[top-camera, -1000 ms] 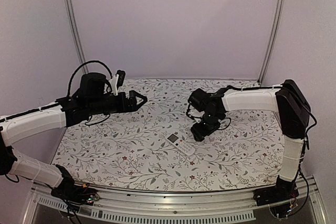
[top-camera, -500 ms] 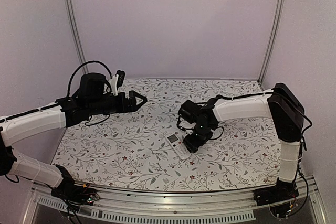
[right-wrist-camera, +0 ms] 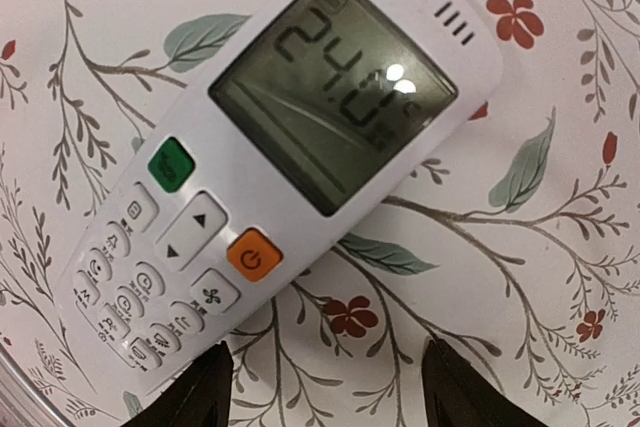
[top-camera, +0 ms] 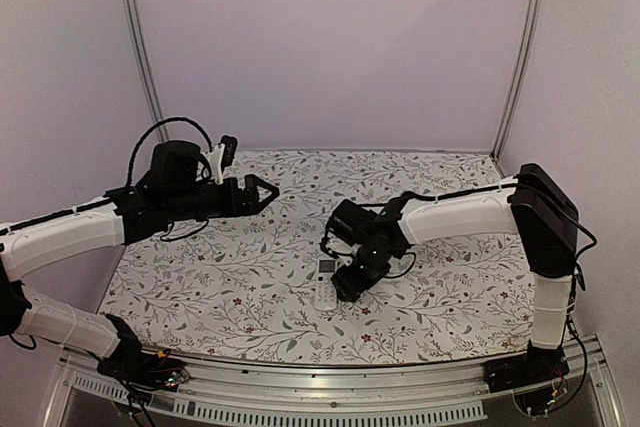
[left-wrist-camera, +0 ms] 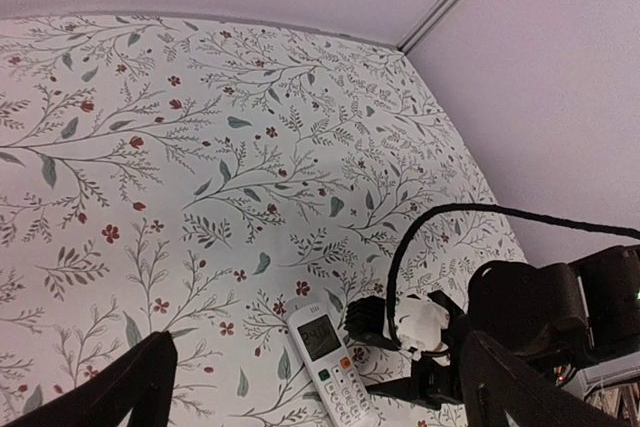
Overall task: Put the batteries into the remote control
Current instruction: Move the remote control to the center of the board.
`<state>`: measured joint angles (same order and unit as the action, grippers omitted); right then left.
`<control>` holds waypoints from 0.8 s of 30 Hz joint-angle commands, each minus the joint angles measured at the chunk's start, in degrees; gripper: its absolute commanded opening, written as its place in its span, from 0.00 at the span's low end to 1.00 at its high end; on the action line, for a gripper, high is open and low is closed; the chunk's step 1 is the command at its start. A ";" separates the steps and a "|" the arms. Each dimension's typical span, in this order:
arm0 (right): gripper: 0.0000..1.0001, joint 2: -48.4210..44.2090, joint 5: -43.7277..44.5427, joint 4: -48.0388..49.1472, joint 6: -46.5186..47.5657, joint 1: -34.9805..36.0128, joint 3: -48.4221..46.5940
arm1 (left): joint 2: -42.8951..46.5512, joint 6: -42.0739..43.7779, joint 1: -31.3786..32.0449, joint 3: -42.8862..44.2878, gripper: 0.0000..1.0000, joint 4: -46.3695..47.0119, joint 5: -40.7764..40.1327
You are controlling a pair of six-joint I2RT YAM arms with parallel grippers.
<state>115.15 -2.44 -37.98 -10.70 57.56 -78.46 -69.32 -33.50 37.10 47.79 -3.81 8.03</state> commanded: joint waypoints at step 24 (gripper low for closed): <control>0.99 -31.77 -8.34 11.46 -1.27 -22.70 12.35 | -16.07 9.77 -2.00 24.57 0.99 -16.54 -5.98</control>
<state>87.77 -6.87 -31.90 -11.75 41.71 -71.92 -82.54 -26.50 36.71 68.90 -15.88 4.27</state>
